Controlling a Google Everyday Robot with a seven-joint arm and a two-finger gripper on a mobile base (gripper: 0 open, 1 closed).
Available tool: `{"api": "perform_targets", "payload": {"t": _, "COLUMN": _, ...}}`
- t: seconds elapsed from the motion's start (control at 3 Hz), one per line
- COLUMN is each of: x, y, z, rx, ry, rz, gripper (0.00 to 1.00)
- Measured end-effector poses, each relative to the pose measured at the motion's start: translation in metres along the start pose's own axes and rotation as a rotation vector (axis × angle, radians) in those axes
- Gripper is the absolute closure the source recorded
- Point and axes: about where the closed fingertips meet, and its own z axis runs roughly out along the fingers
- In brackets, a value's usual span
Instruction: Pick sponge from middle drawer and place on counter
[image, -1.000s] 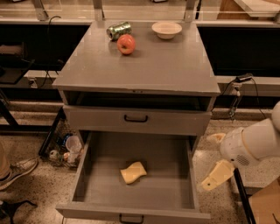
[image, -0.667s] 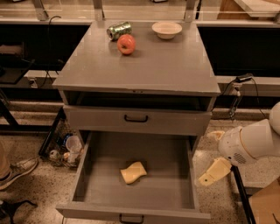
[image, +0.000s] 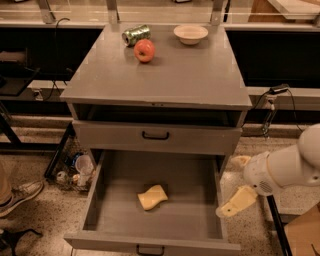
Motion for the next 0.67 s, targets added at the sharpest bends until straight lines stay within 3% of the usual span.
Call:
{"api": "perform_targets", "payload": {"t": 0.33, "x": 0.010, "y": -0.013, "z": 0.044, "rx": 0.017, "ry": -0.048, "rz": 0.006, "gripper": 0.00}}
{"api": "perform_targets", "payload": {"t": 0.67, "x": 0.012, "y": -0.023, "z": 0.099, "rx": 0.048, "ry": -0.055, "rz": -0.020, "gripper": 0.00}}
